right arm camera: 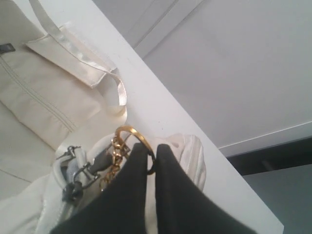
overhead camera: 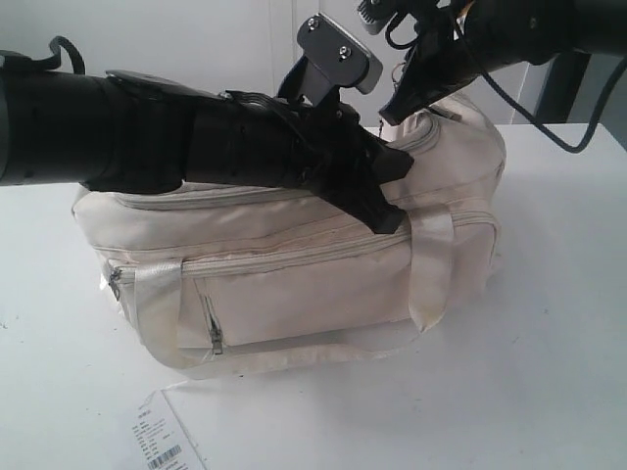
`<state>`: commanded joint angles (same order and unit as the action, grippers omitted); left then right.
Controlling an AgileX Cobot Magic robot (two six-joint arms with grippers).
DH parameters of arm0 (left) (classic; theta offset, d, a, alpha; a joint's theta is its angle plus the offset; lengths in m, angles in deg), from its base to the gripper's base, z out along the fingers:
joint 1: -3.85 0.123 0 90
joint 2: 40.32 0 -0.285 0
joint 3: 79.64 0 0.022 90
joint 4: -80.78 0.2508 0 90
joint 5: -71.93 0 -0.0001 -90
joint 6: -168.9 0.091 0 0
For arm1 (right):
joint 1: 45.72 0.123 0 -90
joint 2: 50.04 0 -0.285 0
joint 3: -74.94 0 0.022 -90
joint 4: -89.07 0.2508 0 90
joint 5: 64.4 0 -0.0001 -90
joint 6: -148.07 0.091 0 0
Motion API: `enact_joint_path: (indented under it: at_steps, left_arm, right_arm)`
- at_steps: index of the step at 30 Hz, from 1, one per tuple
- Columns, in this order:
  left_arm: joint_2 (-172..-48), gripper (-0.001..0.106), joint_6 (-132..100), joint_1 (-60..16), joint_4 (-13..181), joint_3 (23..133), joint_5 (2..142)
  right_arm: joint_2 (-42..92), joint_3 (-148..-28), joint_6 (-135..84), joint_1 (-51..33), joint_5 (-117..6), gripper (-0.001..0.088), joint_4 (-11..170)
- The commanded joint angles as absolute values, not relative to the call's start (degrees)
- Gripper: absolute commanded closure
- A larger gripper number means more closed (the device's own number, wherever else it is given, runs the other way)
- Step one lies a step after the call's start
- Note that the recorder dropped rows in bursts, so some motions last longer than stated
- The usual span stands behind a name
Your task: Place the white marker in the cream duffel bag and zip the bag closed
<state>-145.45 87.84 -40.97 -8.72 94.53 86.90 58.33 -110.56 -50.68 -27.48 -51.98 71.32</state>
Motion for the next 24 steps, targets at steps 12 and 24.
enact_joint_path:
  at_steps: [12,24]
  left_arm:
    - [-145.4,0.105,87.8,-41.0,-8.7,94.5,87.0]
    - [-145.4,0.105,87.8,-41.0,-8.7,94.5,87.0]
  right_arm:
    - [60.0,-110.6,-48.2,-29.2,-57.6,0.0868,71.5]
    - [60.9,-110.6,-48.2,-29.7,-58.2,0.0868,71.5]
